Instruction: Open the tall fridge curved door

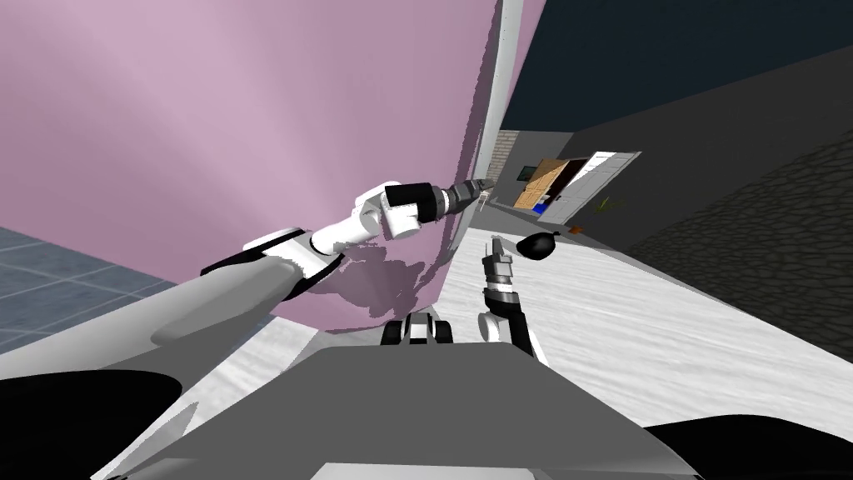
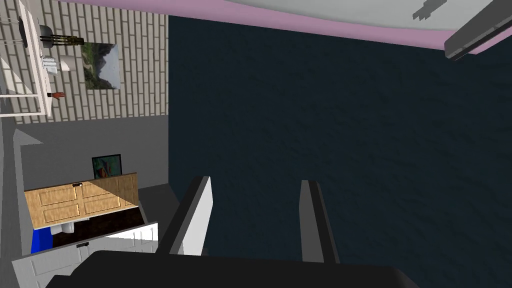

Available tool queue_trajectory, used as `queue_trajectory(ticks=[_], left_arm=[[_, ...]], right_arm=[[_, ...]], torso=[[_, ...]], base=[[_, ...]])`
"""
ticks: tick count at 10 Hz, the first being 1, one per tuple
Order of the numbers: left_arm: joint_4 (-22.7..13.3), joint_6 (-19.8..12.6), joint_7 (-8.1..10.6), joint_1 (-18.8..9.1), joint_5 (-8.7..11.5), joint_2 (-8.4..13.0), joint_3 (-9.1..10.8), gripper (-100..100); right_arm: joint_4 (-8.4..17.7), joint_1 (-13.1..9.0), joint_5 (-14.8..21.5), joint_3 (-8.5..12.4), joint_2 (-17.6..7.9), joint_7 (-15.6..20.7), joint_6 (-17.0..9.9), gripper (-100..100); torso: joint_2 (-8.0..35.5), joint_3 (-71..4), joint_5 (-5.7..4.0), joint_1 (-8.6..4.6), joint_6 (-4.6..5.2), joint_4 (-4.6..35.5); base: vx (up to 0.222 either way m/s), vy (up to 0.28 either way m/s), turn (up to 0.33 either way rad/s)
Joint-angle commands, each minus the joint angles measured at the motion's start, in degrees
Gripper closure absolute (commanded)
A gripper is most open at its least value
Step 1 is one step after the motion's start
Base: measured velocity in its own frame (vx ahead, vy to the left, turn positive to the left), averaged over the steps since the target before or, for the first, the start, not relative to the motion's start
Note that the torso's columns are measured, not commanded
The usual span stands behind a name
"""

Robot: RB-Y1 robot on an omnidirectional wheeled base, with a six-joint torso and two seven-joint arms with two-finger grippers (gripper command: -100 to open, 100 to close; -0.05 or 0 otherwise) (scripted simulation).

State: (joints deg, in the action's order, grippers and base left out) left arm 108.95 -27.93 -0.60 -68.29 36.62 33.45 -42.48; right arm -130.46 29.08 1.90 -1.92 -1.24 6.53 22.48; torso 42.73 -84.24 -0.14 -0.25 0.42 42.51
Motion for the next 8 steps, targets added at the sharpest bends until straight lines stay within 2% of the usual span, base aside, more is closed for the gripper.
queue_trajectory(ticks=[1, 4, 8], left_arm=[[-2.98, 0.06, -0.55, -1.21, 0.67, 0.64, 0.57, -100], [-8.86, -0.49, -1.25, -3.86, 1.44, 1.19, 1.8, -100], [-16.18, -1.23, -2.19, -7.39, 2.47, 1.93, 3.43, -100]], right_arm=[[0.0, 0.01, 0.0, 0.01, -0.01, 0.0, 0.0, 0], [0.0, 0.01, 0.0, 0.01, -0.01, 0.0, 0.0, 0], [0.0, 0.01, 0.0, 0.01, -0.01, 0.0, 0.0, 0]], torso=[[-0.13, -0.14, 0.12, 0.2, -0.16, 0.04], [-0.05, -0.09, 0.1, 0.12, -0.26, 0.05], [-0.05, -0.2, 0.06, 0.31, -0.24, 0.29]], base=[[-0.046, 0.062, -0.177], [-0.057, 0.078, -0.252], [-0.107, 0.088, -0.296]])
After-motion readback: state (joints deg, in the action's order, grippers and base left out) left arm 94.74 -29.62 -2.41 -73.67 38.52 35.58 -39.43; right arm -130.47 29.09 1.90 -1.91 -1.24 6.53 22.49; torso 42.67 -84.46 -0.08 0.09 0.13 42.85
